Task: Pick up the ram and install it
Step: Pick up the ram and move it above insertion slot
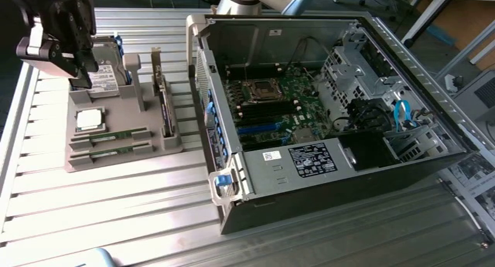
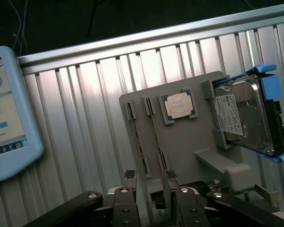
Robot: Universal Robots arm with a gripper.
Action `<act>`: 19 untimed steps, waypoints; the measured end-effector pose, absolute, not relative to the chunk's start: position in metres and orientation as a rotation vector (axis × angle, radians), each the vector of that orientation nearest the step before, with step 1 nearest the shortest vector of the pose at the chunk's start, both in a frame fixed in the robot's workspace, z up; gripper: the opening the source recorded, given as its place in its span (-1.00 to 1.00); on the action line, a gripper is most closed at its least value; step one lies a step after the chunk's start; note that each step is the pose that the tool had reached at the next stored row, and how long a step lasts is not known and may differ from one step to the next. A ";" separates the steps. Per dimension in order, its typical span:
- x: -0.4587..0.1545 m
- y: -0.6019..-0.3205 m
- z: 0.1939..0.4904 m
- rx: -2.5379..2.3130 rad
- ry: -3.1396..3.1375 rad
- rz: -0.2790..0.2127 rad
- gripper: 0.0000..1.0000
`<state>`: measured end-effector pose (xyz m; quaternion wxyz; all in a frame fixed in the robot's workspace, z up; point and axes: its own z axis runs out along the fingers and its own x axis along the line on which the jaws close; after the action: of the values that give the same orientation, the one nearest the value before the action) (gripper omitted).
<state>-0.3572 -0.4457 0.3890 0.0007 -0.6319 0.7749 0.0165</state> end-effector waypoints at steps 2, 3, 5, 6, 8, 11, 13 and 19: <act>-0.357 -0.446 0.389 -1.984 2.433 0.052 -0.28; -0.357 -0.446 0.389 -1.984 2.433 0.052 -0.28; -0.357 -0.446 0.389 -1.984 2.433 0.052 -0.28; -0.357 -0.446 0.389 -1.984 2.433 0.052 -0.28; -0.357 -0.446 0.388 -1.984 2.433 0.052 -0.28; -0.357 -0.446 0.387 -1.984 2.433 0.052 -0.28; -0.357 -0.446 0.386 -1.984 2.433 0.052 -0.28; -0.358 -0.446 0.383 -1.984 2.433 0.052 -0.28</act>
<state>-0.3577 -0.4459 0.3825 0.0007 -0.6318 0.7749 0.0165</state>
